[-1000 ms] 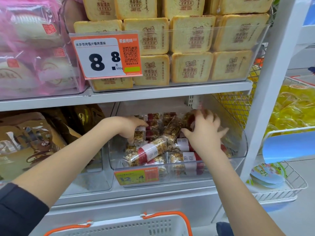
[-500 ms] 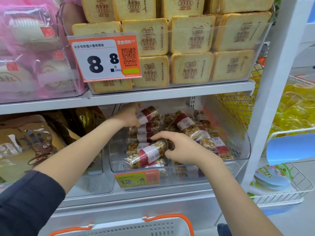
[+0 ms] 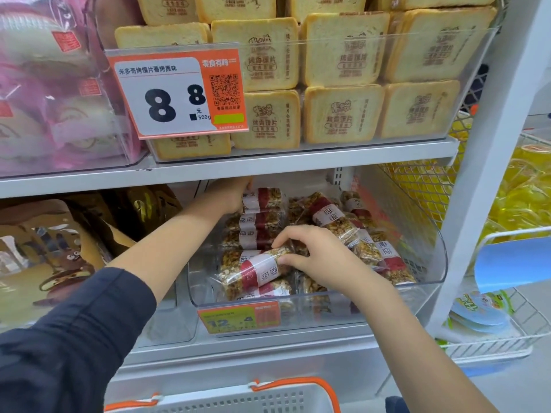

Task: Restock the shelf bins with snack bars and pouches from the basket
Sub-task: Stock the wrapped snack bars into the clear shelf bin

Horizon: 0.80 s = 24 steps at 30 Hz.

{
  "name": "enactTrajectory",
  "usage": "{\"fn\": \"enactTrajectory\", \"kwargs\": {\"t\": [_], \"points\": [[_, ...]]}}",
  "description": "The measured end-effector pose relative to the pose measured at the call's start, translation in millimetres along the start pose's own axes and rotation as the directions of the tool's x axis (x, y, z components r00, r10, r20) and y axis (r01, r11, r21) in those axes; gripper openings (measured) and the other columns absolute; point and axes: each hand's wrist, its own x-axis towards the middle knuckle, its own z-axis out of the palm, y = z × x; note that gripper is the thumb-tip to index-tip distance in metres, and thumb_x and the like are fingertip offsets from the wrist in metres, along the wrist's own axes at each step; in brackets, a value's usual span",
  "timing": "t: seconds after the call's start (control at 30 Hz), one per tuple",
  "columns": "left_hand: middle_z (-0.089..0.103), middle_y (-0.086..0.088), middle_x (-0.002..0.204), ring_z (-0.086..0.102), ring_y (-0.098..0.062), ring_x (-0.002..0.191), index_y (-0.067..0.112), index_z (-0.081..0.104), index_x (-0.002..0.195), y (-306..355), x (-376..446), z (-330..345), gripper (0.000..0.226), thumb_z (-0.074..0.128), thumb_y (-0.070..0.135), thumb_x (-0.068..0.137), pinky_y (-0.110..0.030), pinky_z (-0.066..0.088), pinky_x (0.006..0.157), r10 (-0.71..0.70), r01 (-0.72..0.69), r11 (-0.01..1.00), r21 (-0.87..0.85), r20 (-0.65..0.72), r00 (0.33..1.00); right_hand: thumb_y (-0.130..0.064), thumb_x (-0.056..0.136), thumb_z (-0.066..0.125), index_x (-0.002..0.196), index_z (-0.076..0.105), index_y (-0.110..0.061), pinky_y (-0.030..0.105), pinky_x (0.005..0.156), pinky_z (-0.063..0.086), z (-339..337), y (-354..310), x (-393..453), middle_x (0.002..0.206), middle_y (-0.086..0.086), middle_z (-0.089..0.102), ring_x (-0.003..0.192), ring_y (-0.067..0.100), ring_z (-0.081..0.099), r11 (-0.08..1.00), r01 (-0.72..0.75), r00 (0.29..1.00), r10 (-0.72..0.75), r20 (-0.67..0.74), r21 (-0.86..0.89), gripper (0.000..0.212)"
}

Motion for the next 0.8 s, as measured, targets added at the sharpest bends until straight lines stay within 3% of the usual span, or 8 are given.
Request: {"fn": "enactTrajectory", "kwargs": {"t": [0.17, 0.23, 0.3, 0.33, 0.47, 0.57, 0.7, 0.8], "points": [[0.056, 0.000, 0.118, 0.053, -0.018, 0.108, 0.023, 0.056, 0.115, 9, -34, -16, 0.027, 0.062, 0.023, 0.089, -0.028, 0.043, 0.092, -0.127, 0.068, 0.892, -0.447, -0.104, 0.986, -0.023, 0.086, 0.069, 0.094, 0.065, -0.028, 0.019, 0.074, 0.044, -3, -2, 5, 0.094, -0.016, 0.062, 0.084, 0.000, 0.056, 0.982, -0.045, 0.995, 0.062, -0.084, 0.183, 0.011], [0.060, 0.003, 0.118, 0.058, -0.013, 0.107, 0.018, 0.059, 0.117, 21, -60, -31, 0.034, 0.062, 0.036, 0.088, -0.031, 0.043, 0.100, -0.170, 0.118, 0.672, -0.731, 0.003, 0.986, -0.020, 0.084, 0.071, 0.088, 0.066, -0.027, 0.023, 0.070, 0.049, -5, -2, 8, 0.091, -0.005, 0.065, 0.078, 0.009, 0.059, 0.959, -0.074, 0.981, 0.119, -0.151, 0.275, 0.010], [0.065, -0.003, 0.119, 0.065, -0.016, 0.104, 0.014, 0.060, 0.116, 27, -82, -43, 0.034, 0.059, 0.035, 0.089, -0.033, 0.047, 0.100, -0.019, 0.117, 0.404, -0.907, 0.119, 0.993, -0.018, 0.083, 0.071, 0.086, 0.067, -0.025, 0.017, 0.071, 0.050, -7, -1, 10, 0.088, -0.004, 0.066, 0.080, 0.009, 0.061, 0.943, -0.086, 0.963, 0.161, -0.217, 0.321, 0.009], [0.066, -0.005, 0.118, 0.066, -0.016, 0.104, 0.014, 0.061, 0.115, 28, -89, -47, 0.034, 0.059, 0.035, 0.088, -0.032, 0.048, 0.099, 0.083, 0.091, 0.358, -0.929, 0.129, 0.988, -0.019, 0.083, 0.071, 0.085, 0.067, -0.024, 0.015, 0.070, 0.049, -8, -1, 10, 0.086, -0.004, 0.066, 0.080, 0.007, 0.061, 0.937, -0.092, 0.951, 0.183, -0.250, 0.336, 0.007], [0.062, 0.009, 0.123, 0.060, -0.006, 0.111, 0.027, 0.057, 0.118, 23, -96, -51, 0.045, 0.073, 0.024, 0.075, -0.018, 0.047, 0.093, 0.338, -0.050, 0.539, -0.841, 0.161, 0.927, -0.024, 0.084, 0.071, 0.085, 0.069, -0.021, 0.037, 0.068, 0.058, -8, -1, 8, 0.076, 0.001, 0.064, 0.073, 0.015, 0.062, 0.868, -0.156, 0.876, 0.342, -0.340, 0.472, 0.004], [0.056, 0.021, 0.124, 0.053, 0.001, 0.116, 0.035, 0.056, 0.117, 25, -95, -45, 0.056, 0.082, 0.020, 0.070, -0.016, 0.040, 0.099, 0.365, -0.111, 0.704, -0.702, 0.223, 0.904, -0.024, 0.084, 0.072, 0.083, 0.065, -0.016, 0.040, 0.064, 0.061, -7, -7, 5, 0.085, 0.010, 0.065, 0.083, 0.024, 0.066, 0.745, -0.203, 0.825, 0.480, -0.299, 0.636, 0.010], [0.051, 0.012, 0.119, 0.050, -0.009, 0.114, 0.029, 0.051, 0.117, 26, -92, -40, 0.049, 0.077, 0.024, 0.076, -0.025, 0.040, 0.097, 0.063, -0.069, 0.798, -0.599, -0.030, 0.998, -0.017, 0.085, 0.071, 0.082, 0.058, -0.006, 0.031, 0.060, 0.060, -2, -16, 6, 0.095, 0.011, 0.063, 0.086, 0.022, 0.067, 0.499, -0.191, 0.749, 0.630, -0.203, 0.845, 0.018], [0.062, -0.005, 0.095, 0.063, -0.012, 0.078, 0.011, 0.055, 0.101, 36, -91, -43, 0.029, 0.065, 0.033, 0.086, -0.030, 0.056, 0.077, -0.206, 0.141, 0.595, -0.791, 0.019, 0.978, -0.016, 0.086, 0.070, 0.085, 0.052, -0.006, 0.032, 0.067, 0.060, 9, -24, 7, 0.101, 0.018, 0.064, 0.081, 0.023, 0.071, 0.336, -0.147, 0.720, 0.681, -0.132, 0.930, 0.020]]}}
